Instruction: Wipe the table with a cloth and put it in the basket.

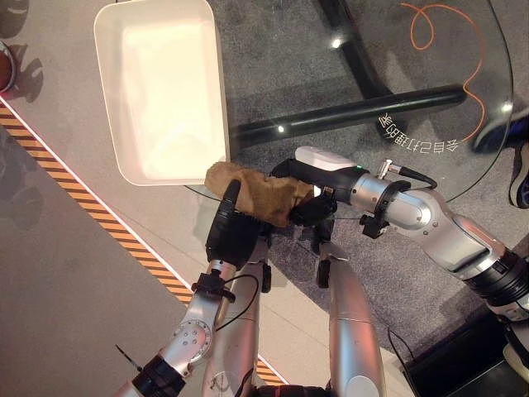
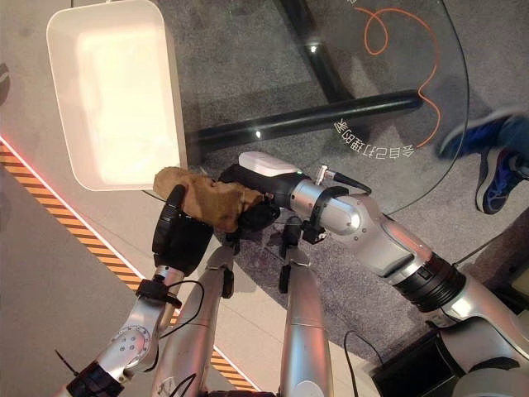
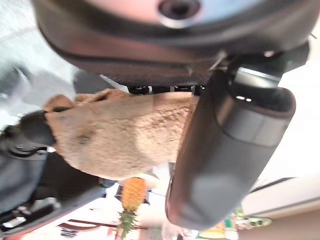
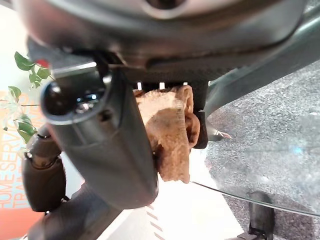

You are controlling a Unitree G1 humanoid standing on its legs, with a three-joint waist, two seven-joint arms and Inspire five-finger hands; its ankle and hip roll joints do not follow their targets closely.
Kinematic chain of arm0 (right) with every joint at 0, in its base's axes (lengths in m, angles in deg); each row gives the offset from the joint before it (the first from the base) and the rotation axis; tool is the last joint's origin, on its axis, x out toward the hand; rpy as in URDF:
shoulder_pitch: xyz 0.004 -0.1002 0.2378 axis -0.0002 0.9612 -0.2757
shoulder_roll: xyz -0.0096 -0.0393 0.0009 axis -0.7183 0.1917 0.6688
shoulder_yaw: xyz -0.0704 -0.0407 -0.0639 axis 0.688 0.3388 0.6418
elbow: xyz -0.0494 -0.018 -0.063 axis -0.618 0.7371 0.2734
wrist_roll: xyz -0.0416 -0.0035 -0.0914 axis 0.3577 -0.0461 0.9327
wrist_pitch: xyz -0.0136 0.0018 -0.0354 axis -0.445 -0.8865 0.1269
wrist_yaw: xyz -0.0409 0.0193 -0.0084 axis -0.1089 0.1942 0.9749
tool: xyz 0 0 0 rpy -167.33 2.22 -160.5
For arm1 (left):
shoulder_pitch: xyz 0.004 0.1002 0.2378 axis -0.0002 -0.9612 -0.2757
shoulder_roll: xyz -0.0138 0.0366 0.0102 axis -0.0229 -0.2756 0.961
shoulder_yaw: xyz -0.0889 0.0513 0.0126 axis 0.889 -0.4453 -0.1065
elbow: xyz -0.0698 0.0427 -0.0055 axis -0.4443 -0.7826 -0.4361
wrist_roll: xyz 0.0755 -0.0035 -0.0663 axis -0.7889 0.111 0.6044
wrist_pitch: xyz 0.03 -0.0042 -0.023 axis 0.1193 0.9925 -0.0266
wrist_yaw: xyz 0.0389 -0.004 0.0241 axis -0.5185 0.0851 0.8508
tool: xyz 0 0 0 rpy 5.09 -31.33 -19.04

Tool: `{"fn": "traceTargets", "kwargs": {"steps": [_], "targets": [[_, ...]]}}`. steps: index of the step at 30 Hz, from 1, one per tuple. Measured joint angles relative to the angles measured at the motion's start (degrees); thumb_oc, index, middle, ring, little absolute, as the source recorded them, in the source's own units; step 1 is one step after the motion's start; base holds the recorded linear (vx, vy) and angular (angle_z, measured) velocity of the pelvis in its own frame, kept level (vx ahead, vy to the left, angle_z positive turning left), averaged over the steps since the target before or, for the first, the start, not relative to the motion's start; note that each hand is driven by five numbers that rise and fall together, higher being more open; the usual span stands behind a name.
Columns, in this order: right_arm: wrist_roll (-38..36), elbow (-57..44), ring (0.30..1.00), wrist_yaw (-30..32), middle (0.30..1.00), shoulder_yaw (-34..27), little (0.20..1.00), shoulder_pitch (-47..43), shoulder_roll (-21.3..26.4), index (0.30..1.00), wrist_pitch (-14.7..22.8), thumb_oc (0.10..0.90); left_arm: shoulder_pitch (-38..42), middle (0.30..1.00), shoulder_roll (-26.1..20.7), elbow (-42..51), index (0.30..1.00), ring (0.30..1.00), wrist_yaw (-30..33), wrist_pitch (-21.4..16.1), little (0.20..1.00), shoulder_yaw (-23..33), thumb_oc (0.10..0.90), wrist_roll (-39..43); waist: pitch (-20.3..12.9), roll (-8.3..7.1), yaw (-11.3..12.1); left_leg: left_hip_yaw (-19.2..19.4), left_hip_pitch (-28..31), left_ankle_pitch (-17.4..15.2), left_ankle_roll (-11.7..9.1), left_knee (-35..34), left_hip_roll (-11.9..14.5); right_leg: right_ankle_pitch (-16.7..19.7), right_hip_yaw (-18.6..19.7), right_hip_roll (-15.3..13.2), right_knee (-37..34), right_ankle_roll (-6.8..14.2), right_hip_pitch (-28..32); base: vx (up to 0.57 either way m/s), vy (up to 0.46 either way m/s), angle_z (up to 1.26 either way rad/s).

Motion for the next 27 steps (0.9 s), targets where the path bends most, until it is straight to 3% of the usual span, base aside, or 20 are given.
{"fn": "traceTargets", "kwargs": {"steps": [3, 12, 13, 14, 15, 27], "targets": [[-1.4, 0.0, 0.300, 0.0, 0.300, 0.0, 0.200, -0.1, -0.2, 0.300, 0.1, 0.100, 2.1, 0.900, 0.6, 0.0, 0.900, 0.900, 0.1, -3.3, 0.900, 0.8, 0.800, -0.1, 0.0, -0.20, -0.1, 0.0, 0.0, 0.0, 0.0, 0.0, 0.0, 0.0, 0.0, 0.0, 0.0, 0.0, 0.0, 0.00, 0.000, 0.00], [-1.5, 2.5, 0.300, -0.1, 0.300, -0.1, 0.200, -1.0, -2.3, 0.300, 0.1, 0.100, 4.4, 0.900, 2.9, -1.5, 0.900, 0.900, 3.7, -4.7, 0.900, 3.0, 0.800, -2.4, 0.0, -1.21, -0.7, 0.1, 0.1, 0.0, 0.0, 0.0, 0.0, 0.0, 0.1, 0.0, 0.0, 0.0, 0.0, 0.00, 0.000, 0.00], [-1.5, 2.6, 0.300, -0.5, 0.300, -0.1, 0.200, -1.0, -2.3, 0.300, 0.1, 0.100, 4.5, 0.721, 2.9, -1.7, 0.721, 0.721, 4.2, -4.7, 0.691, 3.1, 0.591, -3.4, 0.0, -1.25, -0.8, 0.1, 0.1, 0.0, 0.0, 0.0, 0.0, 0.0, 0.1, 0.0, 0.0, 0.0, 0.0, 0.00, 0.000, 0.00], [-1.5, 2.6, 0.300, -0.6, 0.300, -0.1, 0.200, -1.0, -2.3, 0.300, 0.1, 0.100, 4.5, 0.364, 2.9, -1.8, 0.364, 0.364, 4.3, -4.7, 0.274, 3.2, 0.174, -3.8, 0.0, -1.25, -0.8, 0.1, 0.1, 0.0, 0.0, 0.0, 0.0, 0.0, 0.1, 0.0, 0.0, 0.0, 0.0, 0.00, 0.000, 0.00], [-1.5, 2.6, 0.300, -0.8, 0.300, -0.1, 0.200, -1.0, -2.3, 0.300, 0.1, 0.100, 4.5, 0.300, 2.9, -1.8, 0.300, 0.300, 4.5, -4.8, 0.200, 3.5, 0.100, -4.0, 0.0, -1.26, -0.9, 0.1, 0.1, 0.0, 0.0, 0.0, 0.0, 0.0, 0.2, 0.0, 0.0, 0.0, 0.0, 0.00, 0.000, 0.00], [-1.4, 2.6, 0.300, -1.3, 0.300, 0.0, 0.200, -1.0, -2.6, 0.300, 0.1, 0.100, 6.6, 0.300, 4.7, -4.5, 0.300, 0.300, 5.3, -5.7, 0.200, 5.6, 0.100, -7.0, 0.0, -1.26, -0.9, 0.1, 0.0, 0.0, 0.0, -0.2, -0.1, 0.0, 0.3, 0.0, -0.1, 0.0, -0.2, 0.00, 0.000, 0.00]]}}
